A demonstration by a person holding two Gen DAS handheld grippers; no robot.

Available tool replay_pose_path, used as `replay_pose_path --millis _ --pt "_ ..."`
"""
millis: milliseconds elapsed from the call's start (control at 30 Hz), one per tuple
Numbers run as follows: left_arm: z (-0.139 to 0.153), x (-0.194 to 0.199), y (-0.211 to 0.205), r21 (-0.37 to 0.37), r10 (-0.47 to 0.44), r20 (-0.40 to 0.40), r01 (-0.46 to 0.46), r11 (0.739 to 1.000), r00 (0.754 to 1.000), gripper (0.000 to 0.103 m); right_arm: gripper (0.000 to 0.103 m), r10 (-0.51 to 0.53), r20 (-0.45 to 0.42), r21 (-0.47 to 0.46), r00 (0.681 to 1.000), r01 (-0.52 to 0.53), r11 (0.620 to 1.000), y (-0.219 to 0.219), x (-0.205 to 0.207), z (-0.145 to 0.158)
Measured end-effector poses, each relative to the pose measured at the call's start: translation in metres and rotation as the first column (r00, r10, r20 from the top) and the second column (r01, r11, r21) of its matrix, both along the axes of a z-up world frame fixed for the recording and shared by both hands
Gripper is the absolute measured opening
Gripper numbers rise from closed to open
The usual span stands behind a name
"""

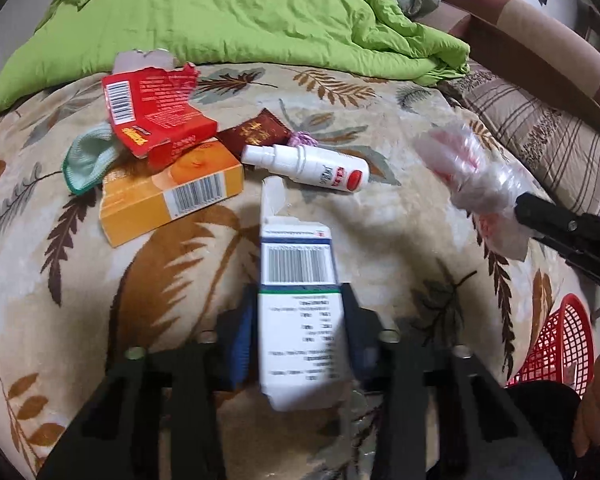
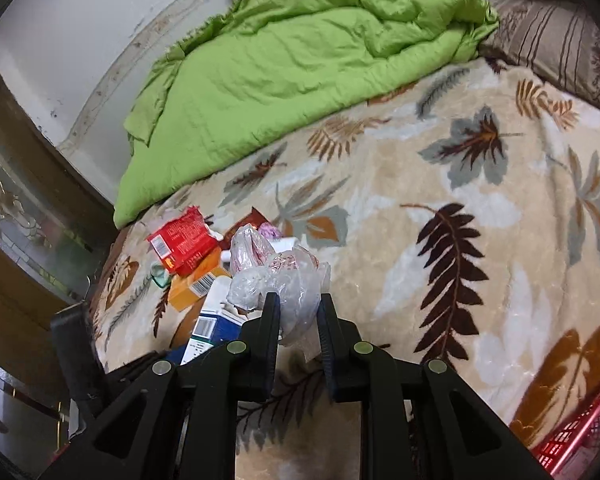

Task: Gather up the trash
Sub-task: 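Grasp the clear plastic bag with the right tool while the left tool holds the box, then lift the medicine box with the left tool while the right tool lifts the plastic bag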

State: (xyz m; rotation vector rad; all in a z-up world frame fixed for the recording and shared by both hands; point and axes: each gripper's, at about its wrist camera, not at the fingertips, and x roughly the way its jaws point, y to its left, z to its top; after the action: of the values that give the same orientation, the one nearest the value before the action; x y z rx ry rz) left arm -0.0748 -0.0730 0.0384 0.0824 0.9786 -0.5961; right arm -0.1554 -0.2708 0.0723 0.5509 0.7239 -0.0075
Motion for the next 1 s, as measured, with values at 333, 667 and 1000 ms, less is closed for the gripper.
replay_pose_path --millis 333,667,1000 --pt "0.034 -0.035 0.025 -0.034 0.127 0.179 -0.123 0.992 0.976 0.033 0.02 0.017 0.038 -0.084 0.999 -0.014 0.996 0.027 -0.017 0.007" --pt "0.039 -0.045 0.053 0.007 0.244 0.26 -0.255 0.967 0.934 0.033 0.02 0.079 0.054 -0.119 0.995 -0.072 0.99 0.05 -0.007 0.007" --pt "0.041 -0.041 0.059 0.018 0.254 0.29 -0.271 0.962 0.923 0.033 0.02 0.094 0.052 -0.137 0.994 -0.086 0.987 0.055 -0.005 0.006"
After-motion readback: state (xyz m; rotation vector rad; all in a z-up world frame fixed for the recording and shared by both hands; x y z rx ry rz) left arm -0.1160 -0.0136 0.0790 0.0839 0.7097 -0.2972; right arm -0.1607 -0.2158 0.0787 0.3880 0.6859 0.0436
